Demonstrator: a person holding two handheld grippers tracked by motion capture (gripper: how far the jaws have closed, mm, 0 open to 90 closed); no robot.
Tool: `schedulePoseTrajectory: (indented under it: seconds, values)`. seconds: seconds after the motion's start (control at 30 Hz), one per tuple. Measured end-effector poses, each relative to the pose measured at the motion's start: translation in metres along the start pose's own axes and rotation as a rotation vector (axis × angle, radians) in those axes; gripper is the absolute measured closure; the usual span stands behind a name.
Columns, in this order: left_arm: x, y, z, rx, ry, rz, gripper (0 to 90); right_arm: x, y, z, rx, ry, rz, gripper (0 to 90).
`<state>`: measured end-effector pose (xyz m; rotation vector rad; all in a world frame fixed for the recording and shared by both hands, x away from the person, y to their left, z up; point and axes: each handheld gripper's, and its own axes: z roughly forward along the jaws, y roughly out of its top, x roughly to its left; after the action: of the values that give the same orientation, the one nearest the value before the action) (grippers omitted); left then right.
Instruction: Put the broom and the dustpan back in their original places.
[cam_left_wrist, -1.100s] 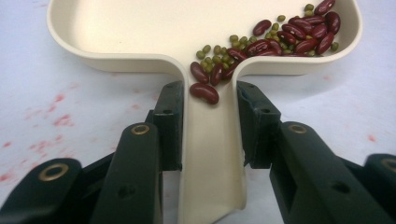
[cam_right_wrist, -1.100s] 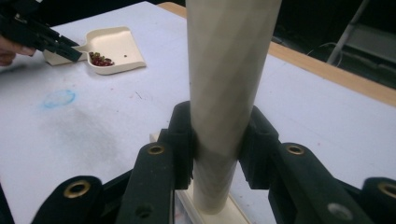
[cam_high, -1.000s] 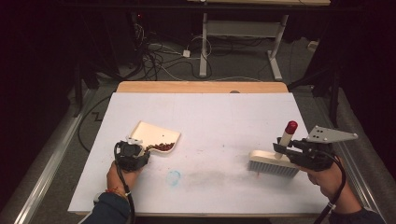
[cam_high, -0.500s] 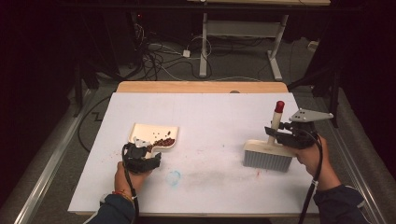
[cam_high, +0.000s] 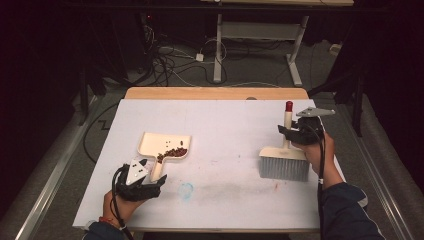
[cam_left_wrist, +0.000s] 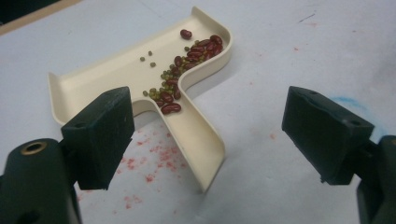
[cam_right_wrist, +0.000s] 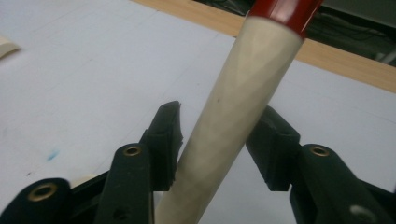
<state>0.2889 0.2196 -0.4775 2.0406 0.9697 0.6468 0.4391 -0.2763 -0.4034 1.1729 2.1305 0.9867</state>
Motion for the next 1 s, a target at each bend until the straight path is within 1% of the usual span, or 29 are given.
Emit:
schedulePoseTrajectory:
  seconds: [0.03, 0.07, 0.13, 0.17, 0.2, 0.23, 0.27, 0.3, 0.33, 0.37, 0.43, 0.47, 0.5, 0.57, 0.63, 0.7, 0.73, 0.77, 0.8, 0.9, 1.0]
  values:
    - [0.0, -0.002, -0.001, -0.003, -0.017, 0.004, 16.9, 0.0, 0.0, 0.002, -0.005, 0.0, 0.011, 55.6]
    - [0.0, -0.003, -0.002, -0.006, -0.021, 0.011, 16.9, 0.0, 0.001, 0.003, -0.011, 0.009, 0.018, 55.6]
    - [-0.002, -0.004, -0.002, -0.006, -0.033, 0.016, 16.9, 0.003, 0.003, 0.007, -0.013, -0.016, 0.008, 54.5]
    - [-0.002, -0.003, -0.001, -0.003, -0.031, 0.017, 16.8, 0.004, 0.004, 0.009, -0.012, -0.025, 0.003, 53.6]
    - [-0.003, -0.003, -0.001, -0.005, -0.034, 0.014, 16.8, 0.005, 0.004, 0.011, -0.015, -0.035, 0.005, 53.6]
    - [-0.004, -0.002, -0.001, -0.005, -0.04, 0.019, 16.9, 0.005, 0.005, 0.013, -0.019, -0.037, 0.002, 53.5]
    - [-0.006, -0.002, 0.0, -0.007, -0.04, 0.024, 16.9, 0.006, 0.005, 0.016, -0.019, -0.045, 0.005, 51.1]
    - [-0.007, -0.001, 0.0, -0.005, -0.039, 0.029, 16.8, 0.007, 0.005, 0.017, -0.027, -0.059, 0.01, 51.0]
    - [-0.007, -0.001, 0.0, -0.004, -0.041, 0.032, 16.9, 0.007, 0.006, 0.018, -0.045, -0.048, 0.018, 51.3]
    - [-0.008, -0.001, 0.0, -0.007, -0.041, 0.031, 16.9, 0.008, 0.006, 0.018, -0.059, -0.034, 0.016, 50.9]
    - [-0.008, 0.0, 0.002, 0.001, -0.04, 0.036, 16.9, 0.012, 0.009, 0.018, -0.064, -0.051, -0.018, 50.4]
    - [-0.009, 0.0, 0.003, 0.002, -0.04, 0.041, 16.9, 0.015, 0.009, 0.017, -0.064, -0.05, -0.036, 49.9]
    - [-0.009, 0.0, 0.003, 0.008, -0.037, 0.049, 17.0, 0.017, 0.01, 0.017, -0.063, -0.048, -0.043, 48.3]
    - [-0.009, 0.002, 0.004, 0.008, -0.041, 0.056, 16.9, 0.02, 0.01, 0.016, -0.07, -0.062, -0.054, 46.6]
    - [-0.009, 0.002, 0.005, 0.007, -0.042, 0.053, 16.9, 0.022, 0.011, 0.014, -0.083, -0.059, -0.048, 42.9]
    - [-0.01, 0.002, 0.006, 0.015, -0.048, 0.06, 16.9, 0.022, 0.011, 0.012, -0.092, -0.059, -0.044, 39.0]
    - [-0.011, 0.002, 0.007, 0.022, -0.053, 0.063, 16.9, 0.023, 0.011, 0.012, -0.093, -0.052, -0.05, 36.2]
    - [-0.011, 0.002, 0.008, 0.025, -0.054, 0.065, 16.9, 0.024, 0.012, 0.011, -0.09, -0.061, -0.062, 34.6]
    - [-0.012, 0.002, 0.008, 0.024, -0.056, 0.066, 16.9, 0.025, 0.012, 0.009, -0.094, -0.07, -0.061, 34.1]
    - [-0.012, 0.002, 0.007, 0.018, -0.055, 0.063, 16.9, 0.025, 0.012, 0.006, -0.125, -0.068, -0.037, 28.9]
    - [-0.012, 0.002, 0.008, 0.015, -0.054, 0.06, 16.9, 0.023, 0.012, 0.003, -0.144, -0.067, -0.011, 24.5]
